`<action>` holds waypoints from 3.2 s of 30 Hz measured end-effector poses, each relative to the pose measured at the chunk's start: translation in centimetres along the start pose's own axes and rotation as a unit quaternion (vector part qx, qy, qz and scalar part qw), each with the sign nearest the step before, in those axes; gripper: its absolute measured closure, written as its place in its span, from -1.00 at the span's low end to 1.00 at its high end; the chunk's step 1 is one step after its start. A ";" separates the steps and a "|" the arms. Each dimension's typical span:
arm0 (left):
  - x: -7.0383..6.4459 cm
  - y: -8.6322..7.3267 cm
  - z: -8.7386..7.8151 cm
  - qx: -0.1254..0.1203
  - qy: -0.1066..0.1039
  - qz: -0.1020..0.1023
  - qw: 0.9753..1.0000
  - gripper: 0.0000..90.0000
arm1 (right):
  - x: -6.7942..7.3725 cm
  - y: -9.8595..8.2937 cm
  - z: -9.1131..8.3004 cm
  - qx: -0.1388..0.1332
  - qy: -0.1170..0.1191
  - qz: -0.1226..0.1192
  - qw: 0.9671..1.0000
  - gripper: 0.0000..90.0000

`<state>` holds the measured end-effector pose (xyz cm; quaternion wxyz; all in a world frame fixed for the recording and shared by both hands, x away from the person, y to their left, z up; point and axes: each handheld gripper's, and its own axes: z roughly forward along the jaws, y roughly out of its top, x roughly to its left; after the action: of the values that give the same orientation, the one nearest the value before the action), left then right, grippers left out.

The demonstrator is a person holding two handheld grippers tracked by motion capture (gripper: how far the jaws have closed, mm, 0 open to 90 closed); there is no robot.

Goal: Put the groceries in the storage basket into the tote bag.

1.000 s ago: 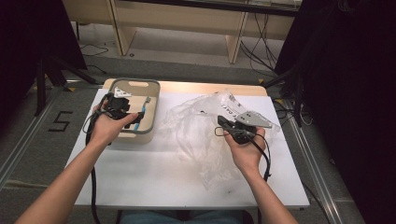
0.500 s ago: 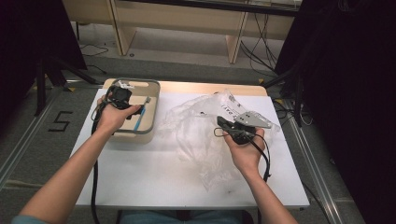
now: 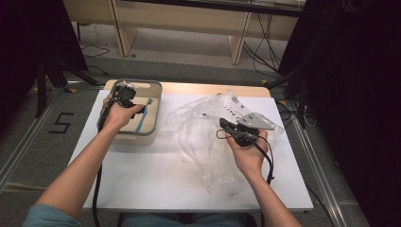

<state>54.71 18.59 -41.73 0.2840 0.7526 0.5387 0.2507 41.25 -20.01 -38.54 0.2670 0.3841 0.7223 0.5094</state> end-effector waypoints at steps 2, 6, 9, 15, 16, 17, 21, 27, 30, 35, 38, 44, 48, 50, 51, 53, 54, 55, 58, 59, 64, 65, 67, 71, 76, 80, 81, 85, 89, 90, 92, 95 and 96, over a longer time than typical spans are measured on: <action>0.0 0.1 0.2 -0.002 -0.002 0.002 1.000 -0.19 | 0.0 0.0 0.0 0.000 -0.001 0.000 1.000 1.00; 0.0 0.3 0.6 0.002 0.001 0.001 1.000 -0.18 | 0.0 0.0 0.0 0.000 -0.001 0.000 1.000 1.00; 0.0 0.5 0.9 0.006 0.003 0.001 1.000 -0.18 | 0.1 0.0 0.0 0.000 0.000 -0.001 1.000 1.00; -0.3 1.1 1.7 0.011 0.001 0.003 1.000 -0.17 | 0.0 0.0 0.0 0.000 0.000 0.000 1.000 1.00; -0.3 1.1 1.9 0.013 0.002 0.003 1.000 -0.17 | 0.0 0.0 0.0 0.000 0.000 0.000 1.000 1.00; -0.3 1.1 2.1 0.016 0.002 0.004 1.000 -0.17 | 0.0 0.0 0.0 0.001 0.000 0.000 1.000 1.00; -0.4 1.0 2.9 0.027 0.002 0.002 1.000 -0.17 | 0.0 0.0 0.0 0.002 0.000 -0.001 1.000 1.00; -0.3 0.7 4.0 0.044 0.002 -0.006 0.999 -0.16 | 0.0 -0.1 0.0 0.005 0.001 -0.001 1.000 1.00; -0.3 0.6 4.3 0.051 0.000 -0.008 0.999 -0.16 | 0.0 -0.1 0.0 0.004 0.001 -0.001 1.000 1.00; -0.5 0.4 4.9 0.062 0.001 -0.008 0.998 -0.11 | 0.0 -0.1 0.1 0.005 0.001 0.000 1.000 1.00; -0.6 0.3 5.1 0.066 -0.003 -0.011 0.998 -0.08 | 0.0 -0.1 0.1 0.004 0.001 -0.001 1.000 1.00; -0.6 0.2 5.6 0.074 -0.003 -0.015 0.997 -0.03 | 0.1 -0.1 0.0 0.004 0.002 0.000 1.000 1.00; -0.7 0.0 6.0 0.079 -0.012 -0.021 0.997 0.01 | 0.0 -0.1 0.1 0.004 0.002 0.000 1.000 1.00; -0.8 0.0 6.1 0.081 -0.012 -0.023 0.996 0.03 | 0.0 -0.1 0.1 0.004 0.003 0.000 1.000 1.00; -0.8 0.0 6.2 0.082 -0.012 -0.022 0.996 0.05 | 0.0 -0.1 0.1 0.004 0.003 0.000 1.000 1.00; -0.8 -0.1 6.3 0.083 -0.013 -0.025 0.996 0.09 | 0.0 -0.1 0.1 0.004 0.003 0.001 1.000 1.00; -0.8 -0.1 6.3 0.085 -0.014 -0.024 0.996 0.10 | 0.1 -0.1 0.1 0.005 0.003 0.001 1.000 1.00; -0.8 -0.1 6.3 0.087 -0.015 -0.024 0.996 0.12 | 0.1 -0.1 0.1 0.005 0.003 0.001 1.000 1.00; -0.8 -0.2 6.5 0.094 -0.020 -0.027 0.995 0.15 | 0.1 -0.1 0.1 0.003 0.004 0.000 1.000 1.00; -0.8 -0.3 6.5 0.094 -0.022 -0.028 0.995 0.16 | 0.1 -0.1 0.1 0.003 0.004 0.000 1.000 1.00; -0.8 -0.3 6.7 0.097 -0.026 -0.031 0.994 0.22 | 0.1 -0.1 0.1 0.004 0.003 0.001 1.000 1.00; -0.8 -0.3 6.8 0.099 -0.027 -0.032 0.994 0.23 | 0.1 -0.1 0.0 0.004 0.004 0.001 1.000 1.00; -0.7 -0.4 6.9 0.101 -0.025 -0.034 0.994 0.23 | 0.0 0.0 0.0 0.003 0.002 0.001 1.000 1.00; -0.6 -0.4 6.9 0.103 -0.024 -0.033 0.994 0.27 | 0.0 0.0 0.0 0.002 0.003 0.001 1.000 1.00; -0.7 -0.4 6.9 0.105 -0.023 -0.027 0.994 0.29 | 0.0 0.0 0.0 0.002 0.002 0.001 1.000 1.00; -0.7 -0.4 6.9 0.106 -0.024 -0.024 0.994 0.35 | 0.1 0.0 0.0 0.003 0.003 0.000 1.000 1.00; -0.7 -0.4 6.9 0.106 -0.024 -0.023 0.994 0.35 | 0.1 0.0 0.0 0.003 0.003 0.000 1.000 1.00; -0.7 -0.3 6.9 0.108 -0.024 -0.024 0.994 0.41 | 0.1 0.0 0.0 0.002 0.003 0.000 1.000 1.00; -0.7 -0.3 6.8 0.109 -0.023 -0.025 0.993 0.48 | 0.1 0.0 0.0 0.001 0.003 0.001 1.000 1.00; -0.8 -0.3 6.8 0.109 -0.023 -0.023 0.993 0.50 | 0.1 0.0 0.0 0.002 0.003 0.000 1.000 1.00; -0.9 -0.3 6.8 0.110 -0.023 -0.020 0.993 0.55 | 0.1 0.0 0.0 0.003 0.003 0.000 1.000 1.00; -1.0 -0.3 6.8 0.112 -0.022 -0.024 0.993 0.59 | 0.1 0.0 0.0 0.003 0.003 0.000 1.000 1.00; -1.0 -0.2 6.8 0.113 -0.022 -0.025 0.993 0.60 | 0.1 0.0 0.0 0.003 0.003 0.000 1.000 1.00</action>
<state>58.93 16.62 -46.85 0.2153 0.7712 0.5759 0.1648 41.20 -19.93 -38.56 0.2642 0.3832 0.7245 0.5083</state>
